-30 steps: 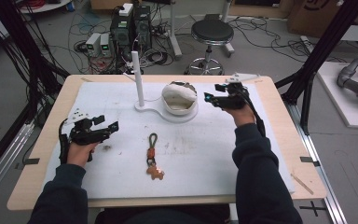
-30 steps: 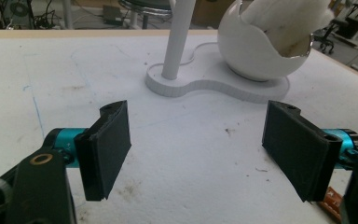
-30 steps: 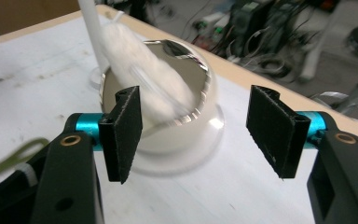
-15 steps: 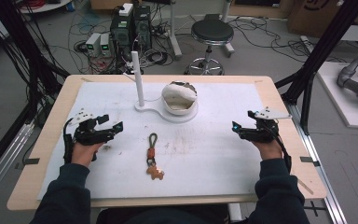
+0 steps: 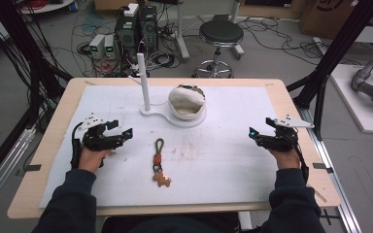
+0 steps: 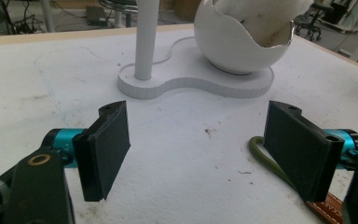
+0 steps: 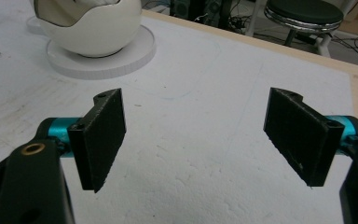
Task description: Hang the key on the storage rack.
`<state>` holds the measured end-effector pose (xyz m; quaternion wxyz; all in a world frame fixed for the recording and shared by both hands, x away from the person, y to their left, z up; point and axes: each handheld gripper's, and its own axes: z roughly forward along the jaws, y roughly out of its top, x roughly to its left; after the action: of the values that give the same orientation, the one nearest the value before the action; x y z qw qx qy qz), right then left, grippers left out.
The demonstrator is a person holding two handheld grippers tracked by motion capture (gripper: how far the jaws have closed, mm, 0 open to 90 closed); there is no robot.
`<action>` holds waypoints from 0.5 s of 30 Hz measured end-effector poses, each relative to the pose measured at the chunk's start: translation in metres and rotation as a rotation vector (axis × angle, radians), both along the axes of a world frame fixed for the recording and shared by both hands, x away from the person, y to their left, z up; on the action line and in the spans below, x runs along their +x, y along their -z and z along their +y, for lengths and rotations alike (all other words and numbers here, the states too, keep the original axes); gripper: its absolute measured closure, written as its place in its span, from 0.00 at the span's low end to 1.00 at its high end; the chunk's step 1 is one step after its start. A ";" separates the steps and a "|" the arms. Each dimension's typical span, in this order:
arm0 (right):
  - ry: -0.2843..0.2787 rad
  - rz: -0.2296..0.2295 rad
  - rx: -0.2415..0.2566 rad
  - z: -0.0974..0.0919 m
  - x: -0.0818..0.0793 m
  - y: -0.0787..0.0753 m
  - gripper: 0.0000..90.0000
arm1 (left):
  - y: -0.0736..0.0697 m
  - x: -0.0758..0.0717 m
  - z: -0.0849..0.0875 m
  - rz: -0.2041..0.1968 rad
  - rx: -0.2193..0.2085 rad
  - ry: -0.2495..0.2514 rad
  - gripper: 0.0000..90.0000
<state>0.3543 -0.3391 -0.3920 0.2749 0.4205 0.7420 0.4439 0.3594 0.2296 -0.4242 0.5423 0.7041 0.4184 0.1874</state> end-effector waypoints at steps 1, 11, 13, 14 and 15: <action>0.006 0.006 0.010 -0.001 -0.001 0.001 0.24 | 0.000 0.000 0.000 0.001 0.001 -0.002 0.25; 0.021 -0.003 0.007 -0.006 -0.004 0.002 0.24 | 0.000 -0.001 -0.012 0.021 0.014 0.023 0.25; 0.022 -0.007 0.005 -0.006 -0.004 0.002 0.24 | 0.001 -0.003 -0.019 0.040 0.018 0.058 0.25; 0.024 -0.008 0.004 -0.006 -0.004 0.001 0.24 | 0.002 -0.004 -0.024 0.040 0.026 0.067 0.25; 0.024 -0.008 0.006 -0.006 -0.005 0.001 0.24 | 0.002 -0.005 -0.029 0.042 0.036 0.076 0.25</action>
<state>0.3494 -0.3451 -0.3933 0.2819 0.4286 0.7344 0.4443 0.3539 0.2004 -0.4263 0.5276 0.7327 0.3992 0.1595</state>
